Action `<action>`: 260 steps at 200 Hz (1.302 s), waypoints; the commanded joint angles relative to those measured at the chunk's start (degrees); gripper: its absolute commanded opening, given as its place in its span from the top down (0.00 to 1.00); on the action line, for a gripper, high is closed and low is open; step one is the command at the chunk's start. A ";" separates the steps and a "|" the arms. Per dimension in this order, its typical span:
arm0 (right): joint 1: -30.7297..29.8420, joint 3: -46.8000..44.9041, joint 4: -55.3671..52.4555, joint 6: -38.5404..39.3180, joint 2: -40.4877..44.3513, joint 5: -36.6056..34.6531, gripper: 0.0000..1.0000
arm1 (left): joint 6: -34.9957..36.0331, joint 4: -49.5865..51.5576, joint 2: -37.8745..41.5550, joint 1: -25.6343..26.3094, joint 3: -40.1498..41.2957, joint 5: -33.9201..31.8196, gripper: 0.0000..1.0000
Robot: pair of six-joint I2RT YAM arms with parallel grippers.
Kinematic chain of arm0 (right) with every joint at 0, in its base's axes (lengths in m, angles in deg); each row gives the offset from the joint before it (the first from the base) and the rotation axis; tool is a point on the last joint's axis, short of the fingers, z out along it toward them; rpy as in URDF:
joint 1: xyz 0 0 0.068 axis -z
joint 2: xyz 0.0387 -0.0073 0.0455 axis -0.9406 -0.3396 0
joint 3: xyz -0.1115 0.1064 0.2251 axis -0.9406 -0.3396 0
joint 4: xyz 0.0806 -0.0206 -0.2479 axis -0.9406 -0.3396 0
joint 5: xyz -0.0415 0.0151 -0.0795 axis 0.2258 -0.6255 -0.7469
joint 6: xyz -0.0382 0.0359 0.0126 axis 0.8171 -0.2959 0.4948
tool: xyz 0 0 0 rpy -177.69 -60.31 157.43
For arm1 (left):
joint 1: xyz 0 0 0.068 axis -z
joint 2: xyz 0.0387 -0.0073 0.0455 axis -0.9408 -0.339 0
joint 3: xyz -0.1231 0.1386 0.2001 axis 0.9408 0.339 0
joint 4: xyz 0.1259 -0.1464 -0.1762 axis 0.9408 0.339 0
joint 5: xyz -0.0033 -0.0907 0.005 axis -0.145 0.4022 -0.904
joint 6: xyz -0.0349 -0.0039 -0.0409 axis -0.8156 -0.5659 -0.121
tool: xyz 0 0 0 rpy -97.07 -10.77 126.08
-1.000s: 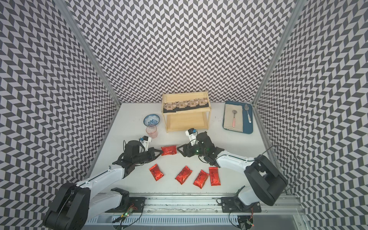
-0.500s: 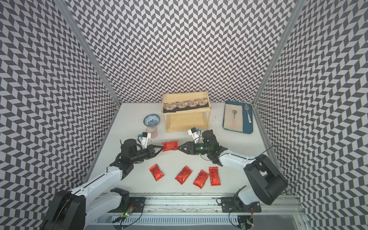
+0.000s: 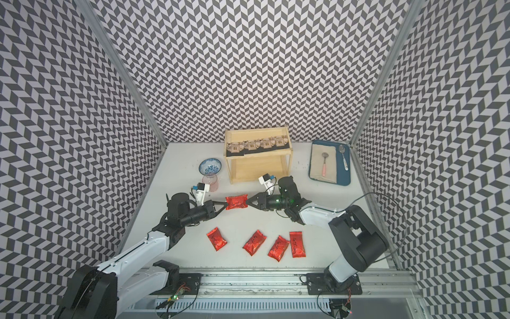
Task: Place the tea bags on the shelf by color
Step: Pick up the tea bag from the center of the board.
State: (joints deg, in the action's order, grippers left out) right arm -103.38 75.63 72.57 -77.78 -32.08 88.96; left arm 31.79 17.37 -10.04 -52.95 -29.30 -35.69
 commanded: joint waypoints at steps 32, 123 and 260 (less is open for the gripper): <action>0.18 1.49 4.41 0.18 -1.60 1.64 0.80 | 0.10 -1.04 1.28 0.23 -0.84 0.37 1.00; 0.19 2.10 0.99 1.46 -2.30 0.66 1.00 | -0.07 -0.65 2.27 0.34 -1.45 0.35 1.00; 4.07 -1.64 -0.80 4.80 2.21 2.92 1.00 | 1.11 0.26 2.14 0.28 -1.79 0.36 0.97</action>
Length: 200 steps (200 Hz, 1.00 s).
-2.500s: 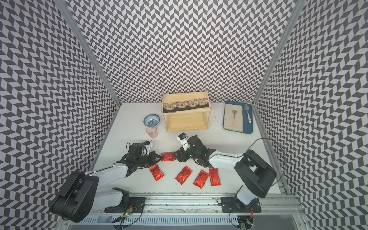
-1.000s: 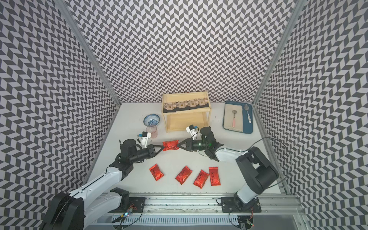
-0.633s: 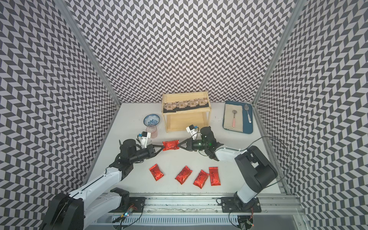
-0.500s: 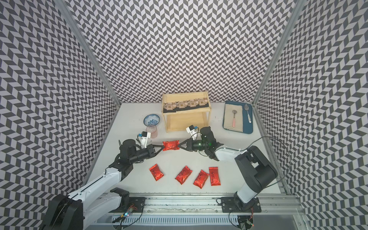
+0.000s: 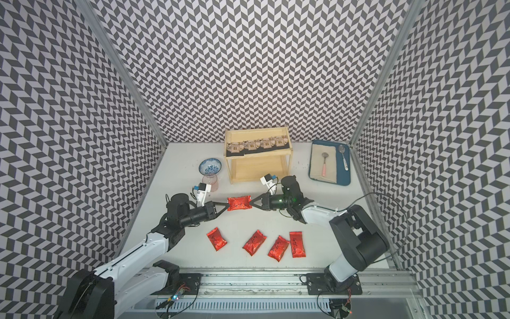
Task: Place the tea bags on the shelf by color
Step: Pick up the tea bag from the center of the board, then place the tea bag on the shelf.
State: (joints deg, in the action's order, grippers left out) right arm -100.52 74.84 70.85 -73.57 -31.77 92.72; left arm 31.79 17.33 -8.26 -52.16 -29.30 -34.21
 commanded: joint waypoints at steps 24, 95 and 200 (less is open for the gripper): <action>1.32 -1.64 2.17 -2.18 2.56 -4.77 1.00 | 4.17 7.59 -0.36 -0.79 -5.90 -4.22 0.53; -2.94 -7.48 15.61 -26.49 4.15 -33.78 1.00 | 12.90 28.54 -1.38 -3.62 -16.56 -15.29 0.40; -9.75 10.32 12.67 -41.55 -14.76 -59.51 1.00 | 18.54 33.90 -1.16 -8.60 -21.46 -13.86 0.43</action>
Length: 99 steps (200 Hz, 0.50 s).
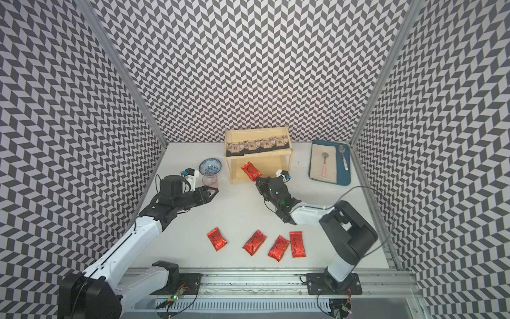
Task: Place the tea bags on the shelf by color
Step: Place the tea bag on the shelf.
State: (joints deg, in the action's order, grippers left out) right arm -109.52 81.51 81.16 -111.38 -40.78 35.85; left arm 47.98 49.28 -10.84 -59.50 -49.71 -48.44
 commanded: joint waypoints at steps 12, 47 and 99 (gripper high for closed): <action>-0.94 6.20 1.48 -4.32 -8.60 -2.93 1.00 | 2.34 1.88 1.70 -1.62 -0.76 0.50 0.43; -1.22 11.46 2.01 -5.62 -14.72 -4.40 1.00 | 2.62 1.24 1.42 -1.97 -0.60 2.06 0.43; -1.49 20.80 -0.32 -9.64 -23.17 -3.94 1.00 | 2.83 1.07 0.33 -1.92 -0.61 3.43 0.43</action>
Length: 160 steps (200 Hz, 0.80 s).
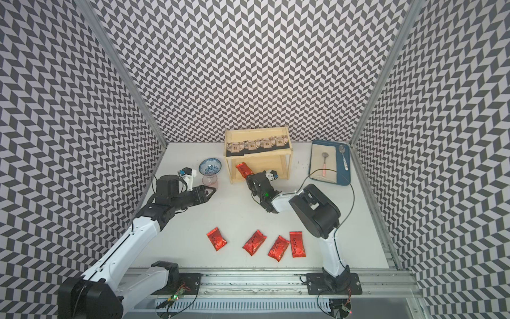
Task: Place the tea bags on the shelf by color
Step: Place the tea bag on the shelf.
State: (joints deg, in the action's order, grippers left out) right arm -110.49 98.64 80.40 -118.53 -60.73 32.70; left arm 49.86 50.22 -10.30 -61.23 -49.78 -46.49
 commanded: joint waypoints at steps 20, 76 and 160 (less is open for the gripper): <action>-0.90 6.51 -0.60 -4.01 -5.36 -1.23 1.00 | 1.06 0.22 -0.20 -0.25 -0.59 1.63 0.43; -1.56 10.38 -2.91 -5.88 -8.37 -2.02 0.97 | 1.17 0.39 -0.52 -0.25 -0.67 1.93 0.44; -1.70 11.82 -3.34 -6.79 -9.73 -3.57 0.95 | 1.16 0.39 -0.92 -0.25 -0.69 2.02 0.44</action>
State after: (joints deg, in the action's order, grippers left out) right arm -111.77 108.76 76.40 -125.08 -68.62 30.47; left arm 50.04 50.46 -10.73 -61.23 -49.78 -45.33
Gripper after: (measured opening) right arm 0.049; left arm 0.556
